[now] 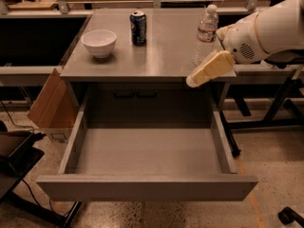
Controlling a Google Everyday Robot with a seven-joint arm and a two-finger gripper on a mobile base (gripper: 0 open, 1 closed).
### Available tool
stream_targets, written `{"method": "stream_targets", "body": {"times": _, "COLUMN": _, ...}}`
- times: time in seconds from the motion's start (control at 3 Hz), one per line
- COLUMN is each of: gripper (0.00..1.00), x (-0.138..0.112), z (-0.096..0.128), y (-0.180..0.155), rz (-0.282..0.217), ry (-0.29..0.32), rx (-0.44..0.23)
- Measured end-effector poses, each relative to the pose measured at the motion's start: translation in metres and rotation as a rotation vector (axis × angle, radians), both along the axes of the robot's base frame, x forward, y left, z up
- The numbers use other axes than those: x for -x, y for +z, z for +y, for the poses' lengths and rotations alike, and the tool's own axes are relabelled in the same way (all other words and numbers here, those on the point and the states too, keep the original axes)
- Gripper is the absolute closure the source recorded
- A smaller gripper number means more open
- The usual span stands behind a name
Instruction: Place pepsi can into top drawer
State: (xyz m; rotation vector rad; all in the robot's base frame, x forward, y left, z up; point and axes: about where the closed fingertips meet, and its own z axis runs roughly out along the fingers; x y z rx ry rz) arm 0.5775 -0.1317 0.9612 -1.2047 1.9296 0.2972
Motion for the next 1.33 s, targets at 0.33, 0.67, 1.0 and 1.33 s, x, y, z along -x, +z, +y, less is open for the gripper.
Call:
{"method": "stream_targets", "body": {"times": 0.33, "gripper": 0.0, "x": -0.014, "z": 0.02, "y": 0.01, "rz": -0.087, "ry": -0.041, "rx": -0.137}}
{"method": "stream_targets", "body": {"times": 0.67, "gripper": 0.0, "x": -0.027, "z": 0.021, "y": 0.025, "rz": -0.149, "ry": -0.08, "rx": -0.168}}
{"method": "stream_targets", "body": {"times": 1.0, "gripper": 0.0, "x": -0.027, "z": 0.021, "y": 0.025, "rz": -0.149, "ry": -0.08, "rx": -0.167}}
{"method": "stream_targets", "body": {"times": 1.33, "gripper": 0.0, "x": -0.065, "z": 0.047, "y": 0.023, "rz": -0.194, "ry": -0.035, "rx": -0.251}}
